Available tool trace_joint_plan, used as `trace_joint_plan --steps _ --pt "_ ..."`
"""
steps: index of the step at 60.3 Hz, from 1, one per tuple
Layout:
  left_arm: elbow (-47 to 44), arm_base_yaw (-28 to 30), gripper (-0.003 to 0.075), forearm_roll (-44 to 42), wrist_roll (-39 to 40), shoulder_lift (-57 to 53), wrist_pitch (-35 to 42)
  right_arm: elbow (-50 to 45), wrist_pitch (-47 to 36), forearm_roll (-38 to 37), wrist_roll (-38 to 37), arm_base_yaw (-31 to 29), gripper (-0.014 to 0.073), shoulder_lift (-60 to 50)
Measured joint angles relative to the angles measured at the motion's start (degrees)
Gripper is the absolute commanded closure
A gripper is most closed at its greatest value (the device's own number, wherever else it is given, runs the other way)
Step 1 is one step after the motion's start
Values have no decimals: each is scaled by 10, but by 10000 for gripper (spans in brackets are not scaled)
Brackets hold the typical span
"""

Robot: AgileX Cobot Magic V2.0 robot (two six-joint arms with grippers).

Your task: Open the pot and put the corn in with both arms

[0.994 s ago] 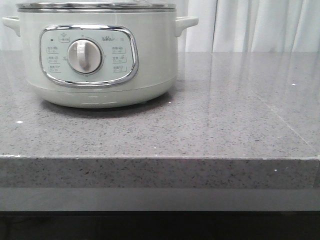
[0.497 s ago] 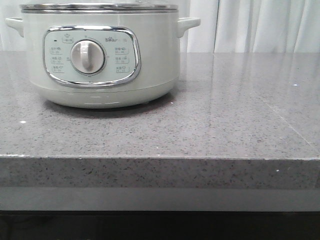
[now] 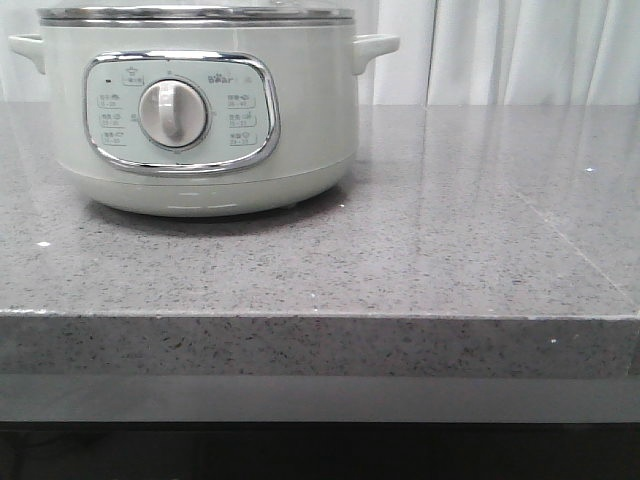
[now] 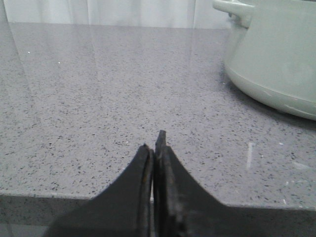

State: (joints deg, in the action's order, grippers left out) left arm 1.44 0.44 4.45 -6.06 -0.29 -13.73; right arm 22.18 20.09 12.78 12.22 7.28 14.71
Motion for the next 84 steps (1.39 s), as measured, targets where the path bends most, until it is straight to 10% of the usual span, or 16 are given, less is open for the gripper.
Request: trace_joint_plan --steps 84 --pt "-17 1 738 0 1 0 58 -61 -67 -19 0 -14 662 -11"
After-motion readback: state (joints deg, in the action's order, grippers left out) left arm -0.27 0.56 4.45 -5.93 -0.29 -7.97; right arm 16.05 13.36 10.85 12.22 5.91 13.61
